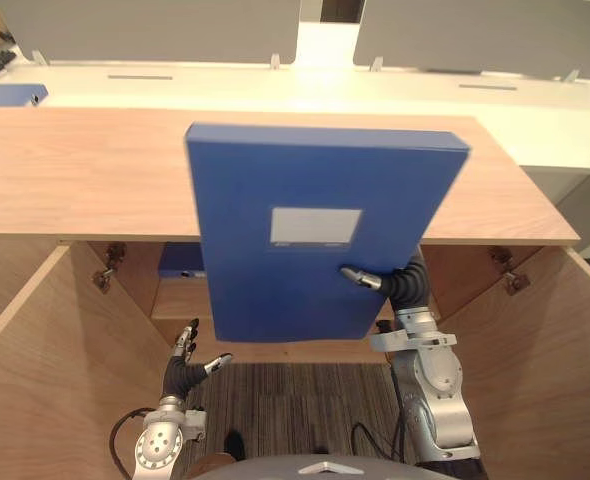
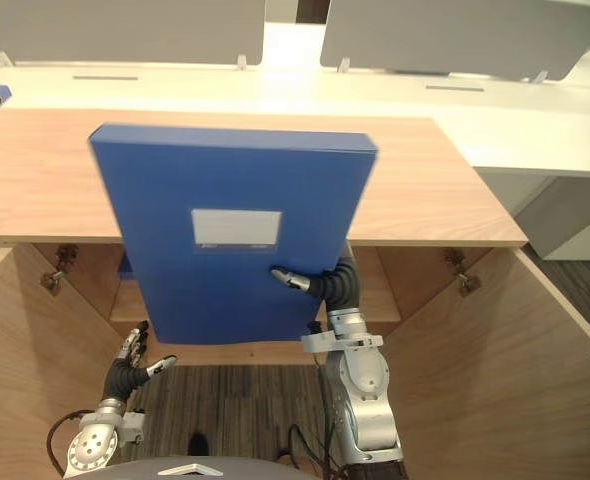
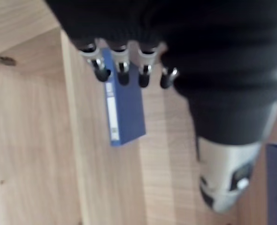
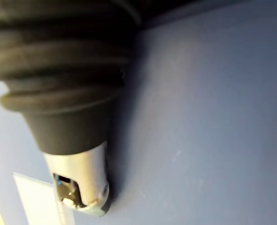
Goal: Walk over to the cabinet, pick up the folder, carry it to the office cabinet, place the folder inside the office cabinet, then close the office cabinet door
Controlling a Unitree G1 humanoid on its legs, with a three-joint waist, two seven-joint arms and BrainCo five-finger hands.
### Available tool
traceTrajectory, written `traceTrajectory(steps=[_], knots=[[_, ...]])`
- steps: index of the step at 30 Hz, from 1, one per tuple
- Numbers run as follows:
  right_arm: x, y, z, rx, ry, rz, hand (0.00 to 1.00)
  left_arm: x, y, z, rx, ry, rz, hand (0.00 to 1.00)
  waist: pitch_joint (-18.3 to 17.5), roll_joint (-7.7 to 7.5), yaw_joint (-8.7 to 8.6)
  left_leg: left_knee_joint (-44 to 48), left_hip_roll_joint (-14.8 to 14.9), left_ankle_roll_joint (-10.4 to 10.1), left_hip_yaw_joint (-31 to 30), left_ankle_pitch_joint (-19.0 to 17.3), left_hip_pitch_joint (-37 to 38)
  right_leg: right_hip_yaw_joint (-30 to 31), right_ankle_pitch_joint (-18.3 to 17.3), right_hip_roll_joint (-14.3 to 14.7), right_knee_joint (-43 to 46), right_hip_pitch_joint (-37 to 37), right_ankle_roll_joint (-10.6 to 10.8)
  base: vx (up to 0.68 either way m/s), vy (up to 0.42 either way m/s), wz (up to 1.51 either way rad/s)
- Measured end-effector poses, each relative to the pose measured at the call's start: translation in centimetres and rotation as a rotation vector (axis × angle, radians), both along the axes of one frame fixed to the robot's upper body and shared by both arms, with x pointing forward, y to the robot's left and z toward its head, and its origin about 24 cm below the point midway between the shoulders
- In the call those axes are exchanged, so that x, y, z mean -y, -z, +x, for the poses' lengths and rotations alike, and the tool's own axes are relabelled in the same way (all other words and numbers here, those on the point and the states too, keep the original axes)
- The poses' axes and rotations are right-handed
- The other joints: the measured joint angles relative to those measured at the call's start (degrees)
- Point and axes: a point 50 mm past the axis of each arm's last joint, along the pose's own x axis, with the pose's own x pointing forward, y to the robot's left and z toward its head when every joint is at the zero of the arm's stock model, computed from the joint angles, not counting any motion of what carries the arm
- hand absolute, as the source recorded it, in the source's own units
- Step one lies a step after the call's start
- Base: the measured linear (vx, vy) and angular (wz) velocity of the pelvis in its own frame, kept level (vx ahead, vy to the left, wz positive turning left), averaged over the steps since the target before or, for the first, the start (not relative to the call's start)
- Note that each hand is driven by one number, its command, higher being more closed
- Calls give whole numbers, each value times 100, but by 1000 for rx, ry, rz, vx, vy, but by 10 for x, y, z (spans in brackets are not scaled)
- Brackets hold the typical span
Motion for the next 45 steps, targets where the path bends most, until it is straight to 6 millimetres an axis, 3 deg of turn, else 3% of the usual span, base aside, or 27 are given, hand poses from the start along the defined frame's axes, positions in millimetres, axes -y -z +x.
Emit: traceTrajectory(steps=[3, 7, 14, 21, 23, 27, 39, 45], knots=[[-13, -19, 12, 101, -39, -110, 100, -7, -6, 28, 44, -17, 51, 0, 597, 123, -30, 1586, 240, 12, 30, -578, -1127, 81, -229, 40, 912, -821, -20, -190, 6, -9], [-31, -19, 19, 133, -74, -223, 100, -13, -3, 43, 35, -46, 89, 0, 966, 265, -18, 2959, 442, 31, 158, -1208, -2204, 337, -836, 33, 2336, -2016, -2, -253, 55, -20], [-46, -22, 17, 206, -33, -343, 100, -11, -4, 53, 37, -72, 132, 0, 1256, 370, 14, 4233, 697, 29, 291, -1643, -3467, 562, -1184, 39, 3586, -3367, -28, -101, 44, -13], [-53, -53, 16, 379, -1, -369, 100, -8, -21, 71, 117, -89, 131, 0, 1395, 479, 141, 5284, 978, 70, 352, -1996, -4728, 702, -1516, 120, 4653, -4703, -43, -60, 11, -10], [-54, -61, 18, 417, 2, -365, 100, -5, -31, 77, 161, -87, 123, 0, 1579, 480, 155, 5444, 992, 70, 347, -2012, -4897, 721, -1550, 118, 4878, -4897, 2, -40, -39, -1], [-45, -70, 24, 410, 18, -317, 100, -4, -51, 86, 250, -110, 90, 0, 1841, 499, 247, 5642, 1011, 70, 253, -2038, -5316, 679, -1680, 111, 5213, -5324, -61, -29, -78, 9], [-6, -81, 65, 250, 7, -91, 100, -2, -66, 94, 317, -104, 41, 0, 2023, 535, 367, 5716, 1018, 36, 43, -1970, -5756, 481, -1835, 104, 5449, -5716, -179, -7, -93, 7], [26, -111, 87, 261, 61, 163, 100, -5, -67, 94, 322, -122, 8, 0, 2032, 541, 398, 5608, 956, 5, -3, -1845, -5902, 422, -1833, 45, 5458, -5869, -184, -32, -90, 9]])
